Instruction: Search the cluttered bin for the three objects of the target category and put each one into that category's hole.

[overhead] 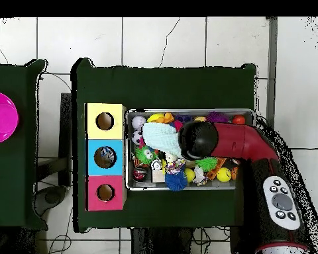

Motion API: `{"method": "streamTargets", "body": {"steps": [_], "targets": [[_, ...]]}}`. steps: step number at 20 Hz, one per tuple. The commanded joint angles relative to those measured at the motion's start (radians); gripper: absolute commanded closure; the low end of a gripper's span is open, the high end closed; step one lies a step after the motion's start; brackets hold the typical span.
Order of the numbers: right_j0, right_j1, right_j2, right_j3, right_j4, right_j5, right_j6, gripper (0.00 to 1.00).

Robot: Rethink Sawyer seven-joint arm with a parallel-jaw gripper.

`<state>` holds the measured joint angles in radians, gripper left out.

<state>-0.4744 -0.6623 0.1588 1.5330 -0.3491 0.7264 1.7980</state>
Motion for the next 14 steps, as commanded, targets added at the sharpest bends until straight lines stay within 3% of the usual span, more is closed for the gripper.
{"method": "streamTargets", "body": {"steps": [1,7,14], "targets": [[-0.159,-0.051,0.192,0.185,-0.046,-0.228,-0.249,0.0],[-0.165,-0.031,0.223,0.148,-0.08,-0.197,-0.191,0.0],[-0.062,0.054,0.196,-0.017,-0.059,-0.079,-0.094,0.0]]}}
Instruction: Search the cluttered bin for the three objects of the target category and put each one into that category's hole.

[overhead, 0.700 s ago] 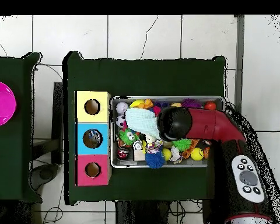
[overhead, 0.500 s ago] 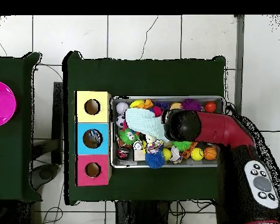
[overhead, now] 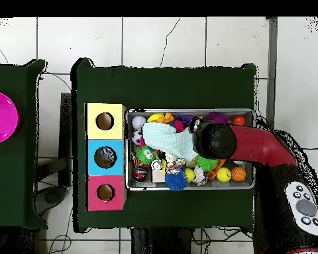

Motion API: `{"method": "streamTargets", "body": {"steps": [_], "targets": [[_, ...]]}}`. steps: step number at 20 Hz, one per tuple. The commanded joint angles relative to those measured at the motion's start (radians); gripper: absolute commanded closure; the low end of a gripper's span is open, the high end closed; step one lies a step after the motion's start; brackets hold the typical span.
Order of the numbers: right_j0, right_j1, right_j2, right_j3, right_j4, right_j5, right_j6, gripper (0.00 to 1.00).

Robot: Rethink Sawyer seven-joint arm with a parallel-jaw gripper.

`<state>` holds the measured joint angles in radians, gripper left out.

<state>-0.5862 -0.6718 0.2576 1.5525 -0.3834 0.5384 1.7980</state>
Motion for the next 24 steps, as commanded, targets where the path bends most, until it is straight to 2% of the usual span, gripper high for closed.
{"method": "streamTargets", "body": {"steps": [1,5,9,11,13,15,20,24], "targets": [[0.064,0.067,0.09,-0.047,-0.024,0.12,-0.085,0.0],[0.124,0.082,0.06,-0.078,-0.015,0.152,-0.037,0.0],[0.153,0.078,0.039,-0.048,0.0,0.131,0.007,0.0],[0.161,0.078,0.022,-0.038,0.012,0.146,0.022,0.0],[0.166,0.086,0.005,-0.035,0.028,0.204,0.024,0.0],[0.169,0.106,-0.015,-0.03,0.015,0.243,-0.001,0.0],[0.181,0.167,-0.06,-0.007,-0.034,0.221,0.004,0.0],[0.189,0.233,-0.085,-0.033,-0.06,0.207,0.008,0.0]]}}
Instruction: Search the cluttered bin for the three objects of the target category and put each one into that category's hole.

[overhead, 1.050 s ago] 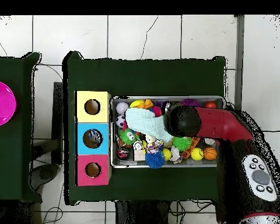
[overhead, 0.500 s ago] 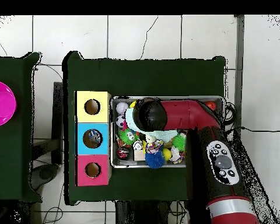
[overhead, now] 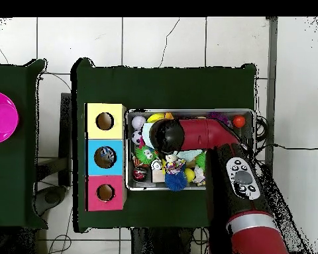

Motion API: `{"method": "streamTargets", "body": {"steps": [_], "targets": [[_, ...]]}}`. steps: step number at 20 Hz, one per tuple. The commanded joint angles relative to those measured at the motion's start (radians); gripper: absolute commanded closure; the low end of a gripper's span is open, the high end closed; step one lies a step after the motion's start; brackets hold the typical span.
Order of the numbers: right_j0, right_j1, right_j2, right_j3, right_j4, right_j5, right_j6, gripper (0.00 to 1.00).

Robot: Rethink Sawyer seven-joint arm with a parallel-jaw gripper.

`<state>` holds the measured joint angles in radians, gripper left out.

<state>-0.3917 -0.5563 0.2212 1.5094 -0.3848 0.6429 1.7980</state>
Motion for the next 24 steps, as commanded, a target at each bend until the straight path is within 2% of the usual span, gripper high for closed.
{"method": "streamTargets", "body": {"steps": [1,12,13,19,24], "targets": [[-0.003,0.135,-0.055,0.003,-0.063,0.1,0.01,0.0],[0.032,0.301,-0.109,-0.108,-0.057,0.184,-0.002,0.0],[0.035,0.304,-0.112,-0.111,-0.049,0.196,-0.008,1.0],[0.041,0.286,-0.12,-0.15,-0.074,0.263,-0.076,1.0],[0.015,0.188,-0.123,-0.171,-0.114,0.36,-0.208,1.0]]}}
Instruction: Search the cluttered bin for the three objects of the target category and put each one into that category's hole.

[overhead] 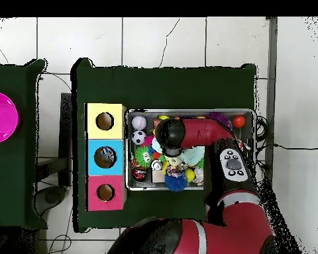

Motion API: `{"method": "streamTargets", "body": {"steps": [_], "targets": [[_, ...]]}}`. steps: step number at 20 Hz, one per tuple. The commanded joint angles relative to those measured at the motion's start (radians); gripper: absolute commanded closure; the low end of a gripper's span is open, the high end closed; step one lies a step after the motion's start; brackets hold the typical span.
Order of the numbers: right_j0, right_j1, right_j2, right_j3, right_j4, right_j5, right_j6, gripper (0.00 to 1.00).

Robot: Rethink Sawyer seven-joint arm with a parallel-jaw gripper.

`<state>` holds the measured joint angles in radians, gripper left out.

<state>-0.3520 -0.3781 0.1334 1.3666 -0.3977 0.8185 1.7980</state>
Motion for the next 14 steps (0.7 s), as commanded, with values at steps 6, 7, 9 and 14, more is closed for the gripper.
{"method": "streamTargets", "body": {"steps": [6,7,9,14], "targets": [[-0.088,-0.065,-0.008,-0.069,-0.134,0.329,-0.364,1.0],[-0.098,-0.07,-0.001,-0.073,-0.137,0.344,-0.377,1.0],[-0.111,-0.073,0.014,-0.087,-0.146,0.373,-0.395,1.0],[-0.137,-0.08,0.046,-0.111,-0.168,0.434,-0.431,1.0]]}}
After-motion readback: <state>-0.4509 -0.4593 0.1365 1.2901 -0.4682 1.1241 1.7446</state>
